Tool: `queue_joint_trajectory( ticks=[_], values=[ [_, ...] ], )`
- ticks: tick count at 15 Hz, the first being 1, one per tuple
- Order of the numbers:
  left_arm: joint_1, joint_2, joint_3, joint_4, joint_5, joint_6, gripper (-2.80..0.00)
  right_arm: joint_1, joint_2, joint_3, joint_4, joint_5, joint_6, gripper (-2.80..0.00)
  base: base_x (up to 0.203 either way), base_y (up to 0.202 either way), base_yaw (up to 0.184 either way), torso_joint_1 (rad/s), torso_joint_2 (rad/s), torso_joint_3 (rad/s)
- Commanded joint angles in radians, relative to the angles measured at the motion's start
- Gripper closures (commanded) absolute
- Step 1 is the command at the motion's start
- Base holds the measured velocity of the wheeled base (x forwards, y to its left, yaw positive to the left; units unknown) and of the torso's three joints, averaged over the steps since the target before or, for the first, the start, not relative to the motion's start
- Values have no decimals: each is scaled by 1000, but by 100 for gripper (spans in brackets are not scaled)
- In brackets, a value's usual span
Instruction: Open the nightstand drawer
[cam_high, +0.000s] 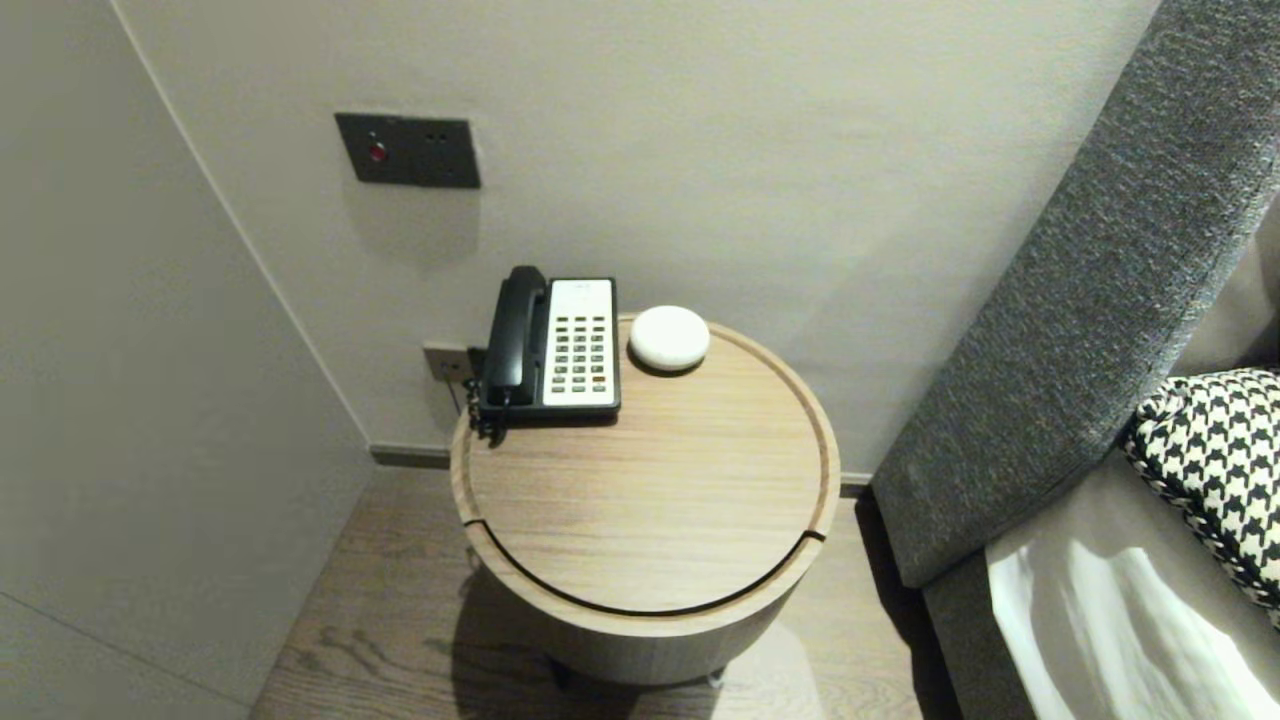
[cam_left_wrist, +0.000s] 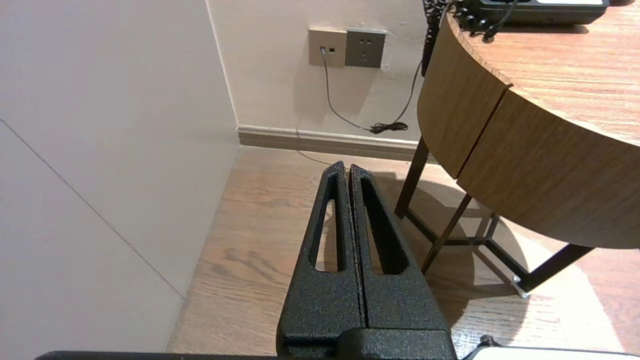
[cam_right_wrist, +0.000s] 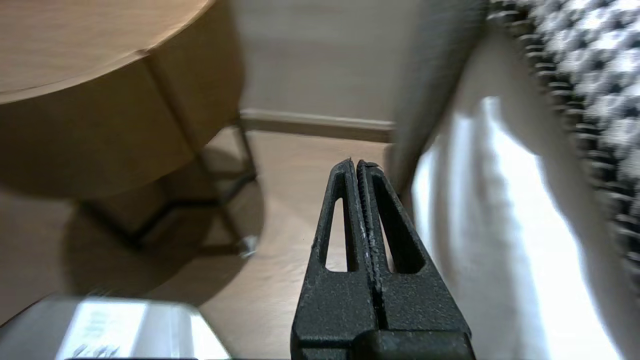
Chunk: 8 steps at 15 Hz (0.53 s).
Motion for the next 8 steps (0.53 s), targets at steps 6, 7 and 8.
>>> queue_joint_trajectory(
  ticks=[6,7,8],
  values=[
    [1,0,0,0,0,-1,0,0,-24,59,-127,-11,12,0,0,0,0,0,0,0],
    [1,0,1,0,0,-1,0,0,-24,59,-127,-11,12,0,0,0,0,0,0,0],
    [1,0,0,0,0,-1,0,0,-24,59,-127,-11,12,0,0,0,0,0,0,0]
  ],
)
